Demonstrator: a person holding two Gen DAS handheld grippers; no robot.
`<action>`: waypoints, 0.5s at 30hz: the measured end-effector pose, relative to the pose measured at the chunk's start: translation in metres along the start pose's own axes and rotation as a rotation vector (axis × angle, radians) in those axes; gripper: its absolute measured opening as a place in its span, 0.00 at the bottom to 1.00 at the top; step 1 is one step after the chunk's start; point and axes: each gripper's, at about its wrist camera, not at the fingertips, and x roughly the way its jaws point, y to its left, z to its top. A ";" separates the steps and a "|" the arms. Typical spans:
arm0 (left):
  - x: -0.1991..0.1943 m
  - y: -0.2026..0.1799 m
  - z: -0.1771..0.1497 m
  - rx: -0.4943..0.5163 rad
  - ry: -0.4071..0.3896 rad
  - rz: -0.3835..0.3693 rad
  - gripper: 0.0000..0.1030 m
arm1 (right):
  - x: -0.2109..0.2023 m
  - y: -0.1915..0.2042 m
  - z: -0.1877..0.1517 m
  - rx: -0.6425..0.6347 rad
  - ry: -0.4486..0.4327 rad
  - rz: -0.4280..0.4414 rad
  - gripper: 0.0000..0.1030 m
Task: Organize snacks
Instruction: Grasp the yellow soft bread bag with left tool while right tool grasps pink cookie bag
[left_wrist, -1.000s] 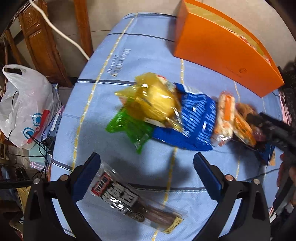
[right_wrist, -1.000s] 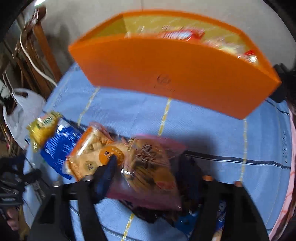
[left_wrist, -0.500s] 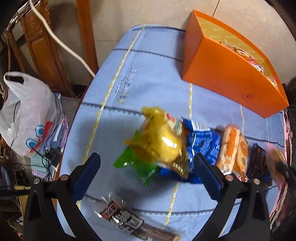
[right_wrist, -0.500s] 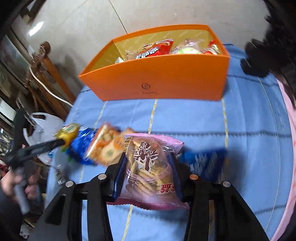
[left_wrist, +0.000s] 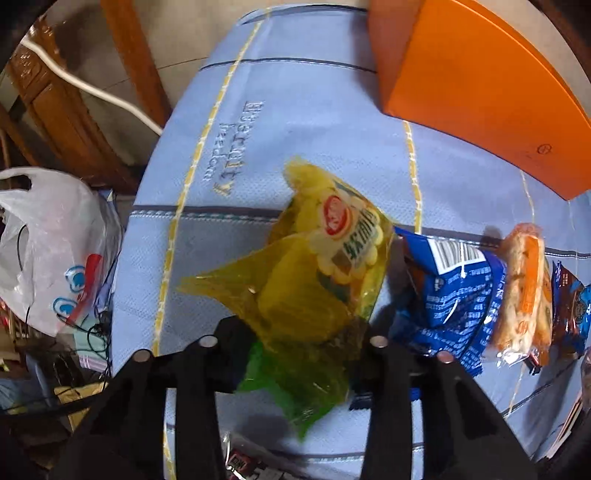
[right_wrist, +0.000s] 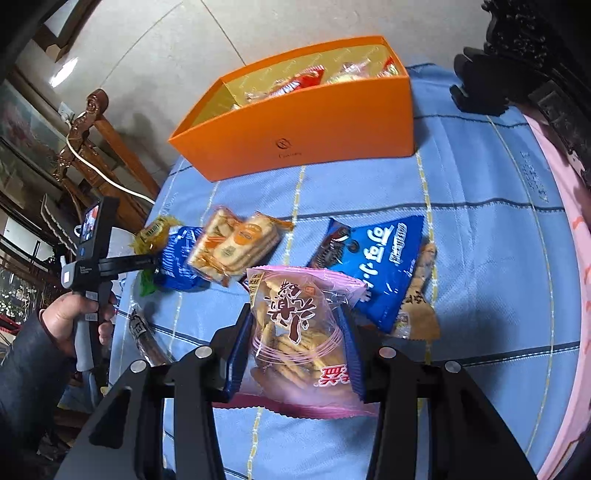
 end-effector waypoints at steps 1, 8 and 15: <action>-0.002 0.004 -0.001 -0.018 -0.005 -0.015 0.36 | -0.001 0.003 0.000 -0.009 -0.001 0.002 0.44; -0.006 0.013 -0.008 -0.008 -0.006 -0.037 0.56 | 0.000 0.015 -0.002 -0.037 0.016 0.017 0.44; -0.006 -0.002 0.006 0.067 -0.037 0.043 0.87 | 0.001 0.020 -0.006 -0.047 0.031 0.023 0.44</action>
